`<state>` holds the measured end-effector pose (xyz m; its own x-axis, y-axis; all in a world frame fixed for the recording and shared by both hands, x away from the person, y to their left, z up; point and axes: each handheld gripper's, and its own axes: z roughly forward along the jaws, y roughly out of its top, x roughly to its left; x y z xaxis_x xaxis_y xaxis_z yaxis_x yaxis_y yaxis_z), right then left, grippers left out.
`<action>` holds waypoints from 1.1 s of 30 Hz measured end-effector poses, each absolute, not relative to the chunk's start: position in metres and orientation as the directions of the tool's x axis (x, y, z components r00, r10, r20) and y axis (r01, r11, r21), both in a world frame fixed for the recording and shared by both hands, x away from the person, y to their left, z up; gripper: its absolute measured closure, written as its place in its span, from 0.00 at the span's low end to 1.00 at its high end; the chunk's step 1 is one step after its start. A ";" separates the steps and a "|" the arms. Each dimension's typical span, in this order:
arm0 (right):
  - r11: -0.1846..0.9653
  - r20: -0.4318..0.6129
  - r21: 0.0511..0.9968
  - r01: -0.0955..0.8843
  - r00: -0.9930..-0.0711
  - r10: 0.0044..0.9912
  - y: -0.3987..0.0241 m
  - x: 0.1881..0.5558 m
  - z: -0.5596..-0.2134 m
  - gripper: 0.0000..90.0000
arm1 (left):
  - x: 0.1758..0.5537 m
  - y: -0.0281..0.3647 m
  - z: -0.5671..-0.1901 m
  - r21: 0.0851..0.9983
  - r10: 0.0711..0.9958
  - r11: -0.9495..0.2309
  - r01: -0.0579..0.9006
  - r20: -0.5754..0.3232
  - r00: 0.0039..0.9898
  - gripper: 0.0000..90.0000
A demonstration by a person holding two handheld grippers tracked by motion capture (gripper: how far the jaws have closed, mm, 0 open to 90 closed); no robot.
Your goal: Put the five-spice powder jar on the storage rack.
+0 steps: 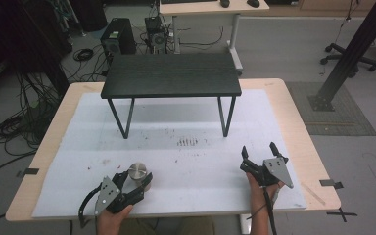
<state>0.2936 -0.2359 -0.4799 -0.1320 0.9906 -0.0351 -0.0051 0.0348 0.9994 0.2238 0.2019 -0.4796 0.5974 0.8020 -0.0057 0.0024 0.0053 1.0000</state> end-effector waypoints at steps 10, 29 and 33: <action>0.035 -0.035 0.999 -0.005 -0.132 0.991 -0.236 0.294 -0.480 0.07 | 0.224 0.202 -0.480 1.000 0.801 0.007 0.003 -0.008 0.598 0.47; 0.034 -0.035 0.999 -0.005 -0.132 0.991 -0.236 0.293 -0.480 0.07 | 0.224 0.202 -0.479 1.000 0.802 0.009 0.006 -0.010 0.598 0.47; 0.034 -0.035 0.999 -0.006 -0.132 0.991 -0.236 0.293 -0.480 0.07 | 0.224 0.203 -0.479 1.000 0.801 0.017 0.011 -0.020 0.598 0.47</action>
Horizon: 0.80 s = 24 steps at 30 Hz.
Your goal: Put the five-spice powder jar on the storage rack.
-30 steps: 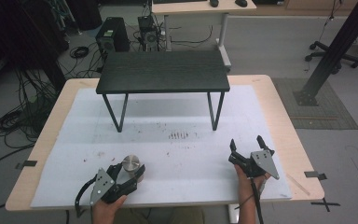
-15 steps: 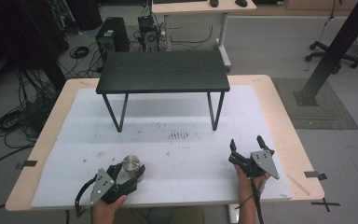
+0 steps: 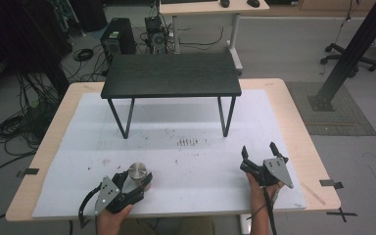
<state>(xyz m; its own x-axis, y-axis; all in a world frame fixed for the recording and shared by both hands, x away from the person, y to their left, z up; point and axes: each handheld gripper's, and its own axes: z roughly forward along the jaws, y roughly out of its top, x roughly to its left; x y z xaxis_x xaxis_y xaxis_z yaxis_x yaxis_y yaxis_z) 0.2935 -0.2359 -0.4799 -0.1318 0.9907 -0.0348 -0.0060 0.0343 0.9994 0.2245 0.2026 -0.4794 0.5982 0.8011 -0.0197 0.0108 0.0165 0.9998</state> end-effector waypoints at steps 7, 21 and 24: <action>0.033 -0.034 0.999 -0.006 -0.132 0.991 -0.236 0.293 -0.480 0.07 | 0.225 0.203 -0.479 1.000 0.801 0.024 0.015 -0.028 0.598 0.47; 0.032 -0.032 0.999 -0.005 -0.133 0.991 -0.236 0.294 -0.480 0.07 | 0.228 0.205 -0.476 0.997 0.794 0.049 0.052 -0.070 0.604 0.47; 0.035 -0.035 0.999 -0.004 -0.133 0.991 -0.236 0.294 -0.480 0.07 | 0.228 0.204 -0.474 0.997 0.792 0.050 0.051 -0.071 0.606 0.47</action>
<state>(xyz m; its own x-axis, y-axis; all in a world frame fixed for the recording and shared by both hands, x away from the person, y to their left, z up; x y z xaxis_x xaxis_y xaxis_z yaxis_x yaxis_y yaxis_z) 0.2937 -0.2359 -0.4798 -0.1328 0.9905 -0.0351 -0.0044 0.0349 0.9994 0.2280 0.2039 -0.4741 0.6059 0.7924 -0.0706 0.0515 0.0495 0.9974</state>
